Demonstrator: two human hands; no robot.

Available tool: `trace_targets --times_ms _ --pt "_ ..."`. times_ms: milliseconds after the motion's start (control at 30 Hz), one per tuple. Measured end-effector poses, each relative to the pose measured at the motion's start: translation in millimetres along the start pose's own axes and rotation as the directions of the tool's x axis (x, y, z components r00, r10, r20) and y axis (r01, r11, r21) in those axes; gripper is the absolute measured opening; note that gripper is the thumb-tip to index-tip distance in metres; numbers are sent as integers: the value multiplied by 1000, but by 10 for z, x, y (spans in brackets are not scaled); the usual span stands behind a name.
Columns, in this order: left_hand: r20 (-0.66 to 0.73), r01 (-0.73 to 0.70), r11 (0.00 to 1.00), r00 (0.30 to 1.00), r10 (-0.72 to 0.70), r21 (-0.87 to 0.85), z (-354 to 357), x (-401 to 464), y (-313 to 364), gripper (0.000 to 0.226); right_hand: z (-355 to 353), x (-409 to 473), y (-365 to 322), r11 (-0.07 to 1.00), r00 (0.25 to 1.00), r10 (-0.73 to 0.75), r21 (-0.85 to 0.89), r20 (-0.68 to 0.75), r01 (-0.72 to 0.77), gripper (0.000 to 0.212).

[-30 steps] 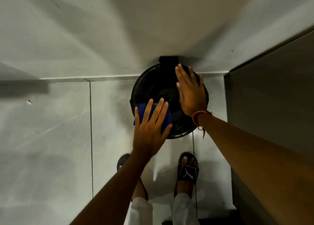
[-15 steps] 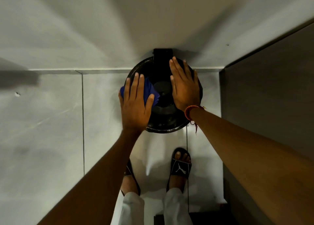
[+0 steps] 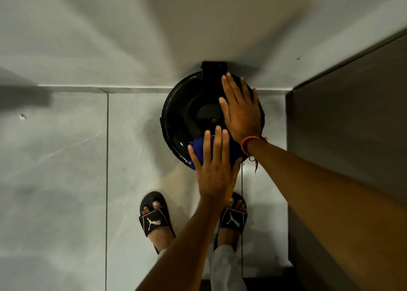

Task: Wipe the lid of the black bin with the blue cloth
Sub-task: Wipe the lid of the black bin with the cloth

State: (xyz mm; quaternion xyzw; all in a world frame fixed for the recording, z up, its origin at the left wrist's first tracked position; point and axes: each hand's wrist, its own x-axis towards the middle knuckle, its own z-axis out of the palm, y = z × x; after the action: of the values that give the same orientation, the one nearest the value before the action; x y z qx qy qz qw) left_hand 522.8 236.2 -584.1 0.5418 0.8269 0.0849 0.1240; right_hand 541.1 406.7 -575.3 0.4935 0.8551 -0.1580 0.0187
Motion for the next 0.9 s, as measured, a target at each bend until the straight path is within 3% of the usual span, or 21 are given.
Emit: trace_targets --times_ms 133,200,267,367,567,733,900 --pt "-3 -134 990 991 134 -34 -61 -95 -502 75 16 -16 23 1000 1000 -21 11 -22 21 59" --pt "-20 4 983 1000 -8 -182 -122 -35 -755 76 18 -9 35 1000 999 -22 10 -30 22 59" --pt "-8 166 906 983 -184 -389 -195 189 -894 76 30 -1 33 1000 999 -21 13 -37 21 59" --pt "-8 258 787 949 -316 -560 -236 530 -931 77 52 -17 10 1000 999 -11 5 -41 11 61" --pt "-34 341 807 913 -407 -482 -47 123 -652 76 39 -19 -10 1000 1000 3 -3 -26 -3 60" --pt "-43 263 937 959 -280 -232 120 -252 -108 76 20 1 -1 1000 1000 -4 2 -24 4 61" --pt "-51 256 910 957 -287 -325 -77 115 -243 70 38 18 32 1000 999 -25 11 -36 25 59"
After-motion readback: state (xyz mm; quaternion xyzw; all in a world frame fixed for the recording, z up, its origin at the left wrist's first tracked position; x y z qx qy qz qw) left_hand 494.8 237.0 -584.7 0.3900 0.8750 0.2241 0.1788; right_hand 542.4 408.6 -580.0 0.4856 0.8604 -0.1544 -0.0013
